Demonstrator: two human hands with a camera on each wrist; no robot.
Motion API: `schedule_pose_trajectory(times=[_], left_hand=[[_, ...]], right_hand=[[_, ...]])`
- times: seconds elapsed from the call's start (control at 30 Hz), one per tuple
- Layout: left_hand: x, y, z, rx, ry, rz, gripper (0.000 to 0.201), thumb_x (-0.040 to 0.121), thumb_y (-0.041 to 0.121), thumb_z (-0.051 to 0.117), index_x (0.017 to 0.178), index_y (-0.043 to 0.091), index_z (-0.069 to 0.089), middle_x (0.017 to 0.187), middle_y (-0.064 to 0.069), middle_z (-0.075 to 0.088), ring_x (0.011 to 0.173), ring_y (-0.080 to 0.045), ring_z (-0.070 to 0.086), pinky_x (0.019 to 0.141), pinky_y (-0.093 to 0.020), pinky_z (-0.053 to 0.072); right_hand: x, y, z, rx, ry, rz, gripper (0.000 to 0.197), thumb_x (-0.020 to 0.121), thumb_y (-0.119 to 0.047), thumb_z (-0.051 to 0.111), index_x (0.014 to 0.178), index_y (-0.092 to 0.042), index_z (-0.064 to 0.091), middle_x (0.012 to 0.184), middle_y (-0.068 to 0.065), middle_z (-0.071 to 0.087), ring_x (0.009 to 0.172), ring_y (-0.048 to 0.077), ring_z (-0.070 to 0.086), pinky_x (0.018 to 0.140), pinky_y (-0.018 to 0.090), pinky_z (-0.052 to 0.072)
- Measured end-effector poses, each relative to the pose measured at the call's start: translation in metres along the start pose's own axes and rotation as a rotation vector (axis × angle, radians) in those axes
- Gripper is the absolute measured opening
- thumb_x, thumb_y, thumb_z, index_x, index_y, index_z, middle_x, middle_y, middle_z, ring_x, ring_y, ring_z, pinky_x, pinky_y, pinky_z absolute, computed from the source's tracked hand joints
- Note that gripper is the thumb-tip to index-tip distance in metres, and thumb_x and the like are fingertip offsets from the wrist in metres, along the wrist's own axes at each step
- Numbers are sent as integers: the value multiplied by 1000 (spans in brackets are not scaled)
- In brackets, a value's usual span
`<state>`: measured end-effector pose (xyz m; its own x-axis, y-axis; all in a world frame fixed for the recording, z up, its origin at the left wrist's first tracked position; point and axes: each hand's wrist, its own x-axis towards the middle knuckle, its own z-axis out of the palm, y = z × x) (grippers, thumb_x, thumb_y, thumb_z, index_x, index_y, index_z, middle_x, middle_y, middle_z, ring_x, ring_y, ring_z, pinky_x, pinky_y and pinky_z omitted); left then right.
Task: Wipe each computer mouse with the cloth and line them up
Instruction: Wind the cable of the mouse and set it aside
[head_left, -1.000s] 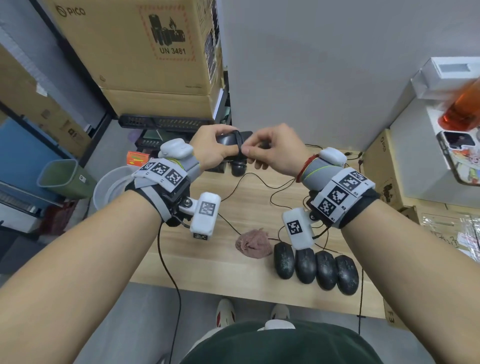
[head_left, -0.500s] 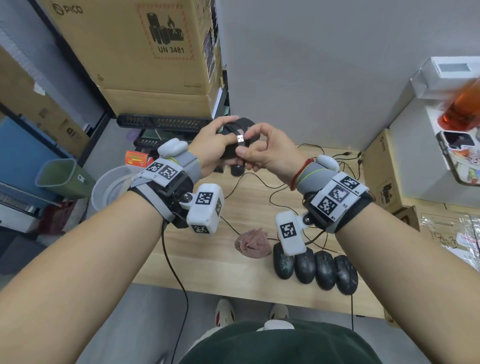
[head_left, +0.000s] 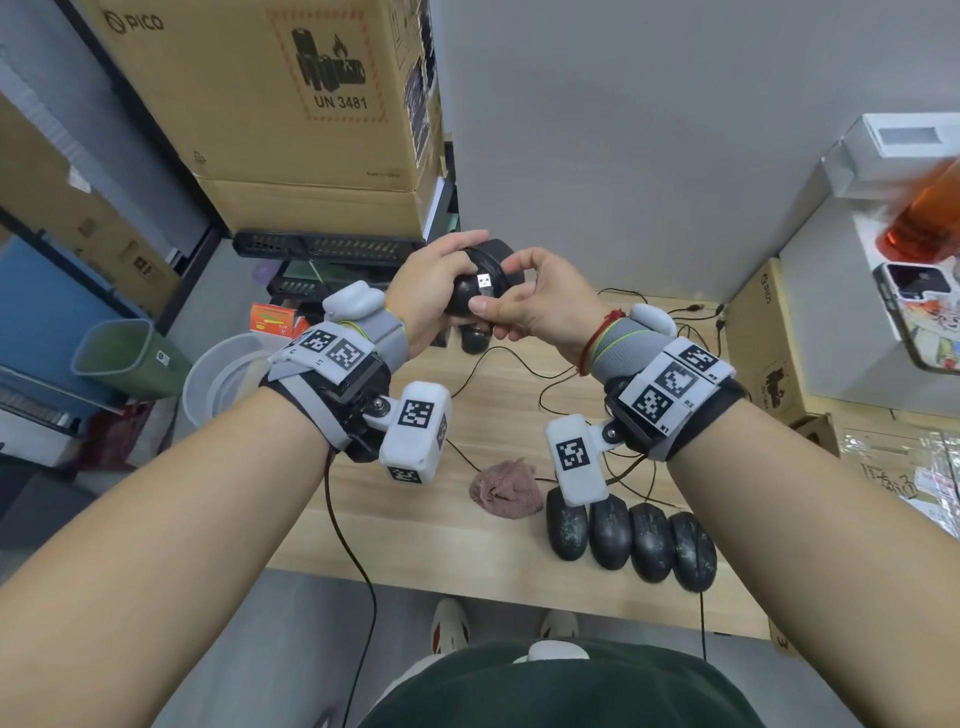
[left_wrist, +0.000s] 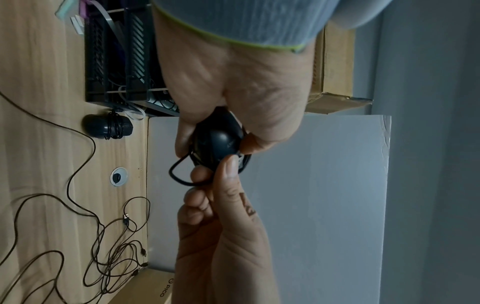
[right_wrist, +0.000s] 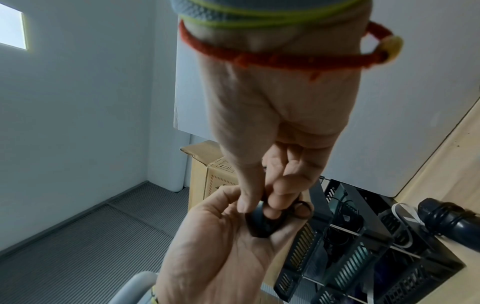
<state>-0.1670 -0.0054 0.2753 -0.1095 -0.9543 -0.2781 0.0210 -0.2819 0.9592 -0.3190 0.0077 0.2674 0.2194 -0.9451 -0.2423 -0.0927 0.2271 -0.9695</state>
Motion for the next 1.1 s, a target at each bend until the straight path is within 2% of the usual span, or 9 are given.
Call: schedule_pose_trajectory(times=[0.1,0.23,0.37,0.5,0.6,0.7,0.9,1.0,1.1], left_hand=[[0,-2,2,42,2,68,44,94,0,41,124,19,67,115,-10,64,94,-25,65,77,-42,61],[0,-4,4,106,0,152,37,87,2,45,105,22,70,100,-12,66,85,-24,63,84,-48,57],[-1,-4,6,154,-3,184,30,83,5,48,96,25,68,91,-4,63,81,-19,59,79,-42,53],[-2,-7,7,180,-23,212,21,83,14,55,94,27,66,87,4,62,81,-14,57,76,-33,51],[1,-12,8,167,-20,248,20,89,8,60,96,25,66,95,2,62,85,-14,59,76,-31,52],[3,-13,10,152,14,263,21,89,5,62,92,25,67,94,-1,63,85,-15,60,76,-32,54],[1,-8,14,134,-16,227,19,91,8,62,93,26,67,97,-4,61,86,-18,61,75,-33,55],[0,-6,16,104,-42,167,17,96,6,58,97,22,65,99,-9,61,81,-20,62,75,-37,55],[-1,-6,18,118,-17,182,17,94,4,59,96,19,65,94,-8,61,75,-18,62,70,-34,54]], right_hand=[[4,-1,-1,13,60,34,42,82,-5,79,104,-8,45,68,14,68,47,15,57,46,23,46],[6,-2,-6,43,103,45,31,82,-8,79,92,-11,50,67,13,66,46,13,54,42,19,43],[6,-1,-9,22,142,24,30,80,-12,82,82,-16,53,69,10,62,42,8,50,41,17,38],[6,4,-9,-6,174,-13,31,78,-8,83,72,-17,53,61,-2,45,40,3,45,40,15,36],[6,6,-10,28,189,-43,28,79,-1,80,74,-14,55,64,0,47,48,7,47,45,16,40],[6,6,-10,26,196,-83,26,78,1,80,77,-12,57,64,0,50,52,9,48,48,17,43],[8,11,-19,-199,278,-271,27,75,-14,85,79,-19,59,65,-7,56,50,1,49,55,18,43],[6,16,-18,-359,320,-386,33,79,-24,81,101,-20,56,68,-12,55,57,2,49,63,20,46],[4,20,-18,-443,316,-433,42,84,-26,76,116,-14,52,71,-12,52,62,5,51,69,27,48]])
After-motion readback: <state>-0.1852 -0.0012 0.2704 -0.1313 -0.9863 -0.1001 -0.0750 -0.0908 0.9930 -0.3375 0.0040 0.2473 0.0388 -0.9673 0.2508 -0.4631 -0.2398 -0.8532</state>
